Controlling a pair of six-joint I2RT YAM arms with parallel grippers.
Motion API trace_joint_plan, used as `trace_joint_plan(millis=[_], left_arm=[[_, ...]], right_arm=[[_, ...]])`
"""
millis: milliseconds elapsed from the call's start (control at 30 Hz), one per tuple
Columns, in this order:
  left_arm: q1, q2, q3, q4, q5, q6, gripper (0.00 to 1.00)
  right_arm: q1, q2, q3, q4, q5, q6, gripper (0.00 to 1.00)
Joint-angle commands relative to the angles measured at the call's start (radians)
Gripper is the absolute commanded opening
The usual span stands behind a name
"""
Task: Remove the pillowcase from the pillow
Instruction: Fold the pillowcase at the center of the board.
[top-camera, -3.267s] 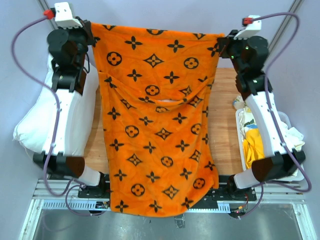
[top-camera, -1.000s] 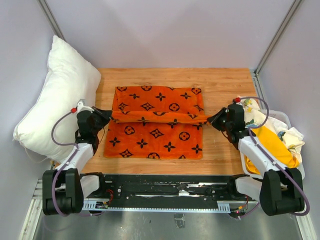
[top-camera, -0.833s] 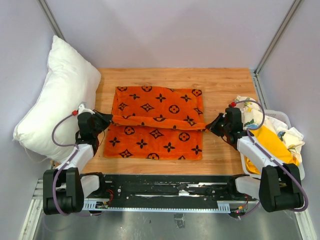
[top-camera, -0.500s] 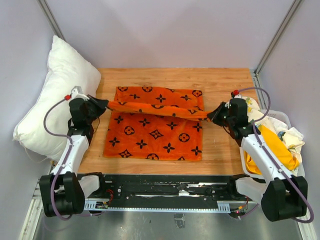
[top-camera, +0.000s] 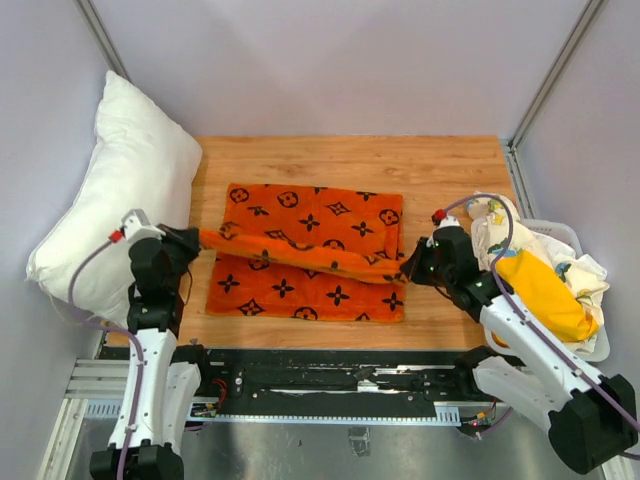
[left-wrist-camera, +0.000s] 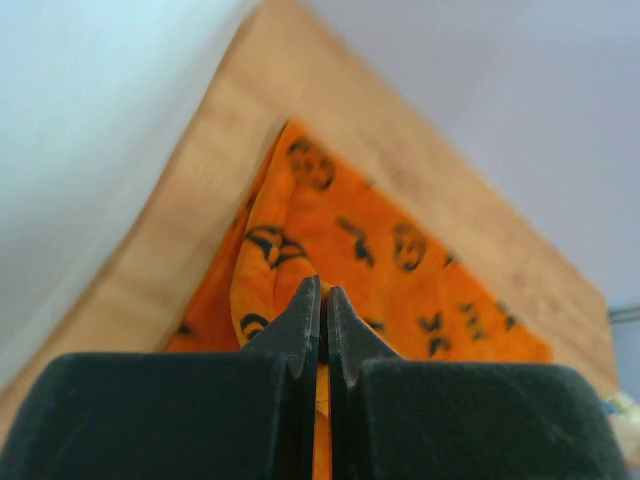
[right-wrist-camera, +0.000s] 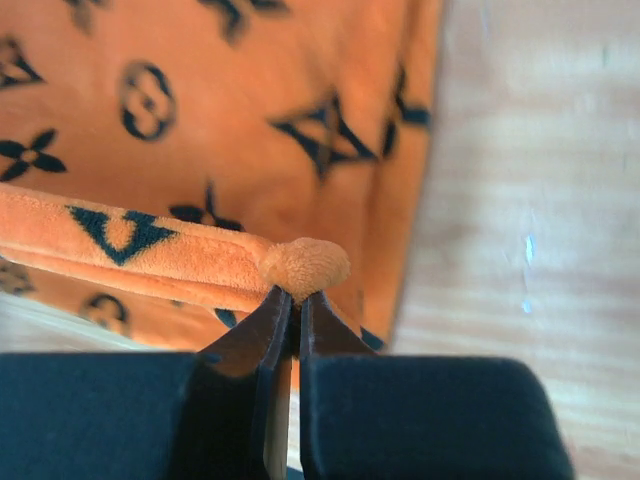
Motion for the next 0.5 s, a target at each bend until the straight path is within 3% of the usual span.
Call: trace_joint_plan(millis=[0, 167, 467], left_arm=[[0.011, -0.023, -0.229, -0.08, 0.009, -0.11, 0.0], [0.012, -0.03, -0.349, -0.045, 0.071, -0.208, 0.0], [0.011, -0.069, -0.303, -0.091, -0.041, -0.165, 0.0]], right_arm=[[0.006, 0.038, -0.094, -0.107, 0.062, 0.012, 0.01], [0.006, 0.071, -0.103, -0.087, 0.06, -0.01, 0.01], [0.006, 0.107, -0.114, -0.057, 0.023, -0.012, 0.01]])
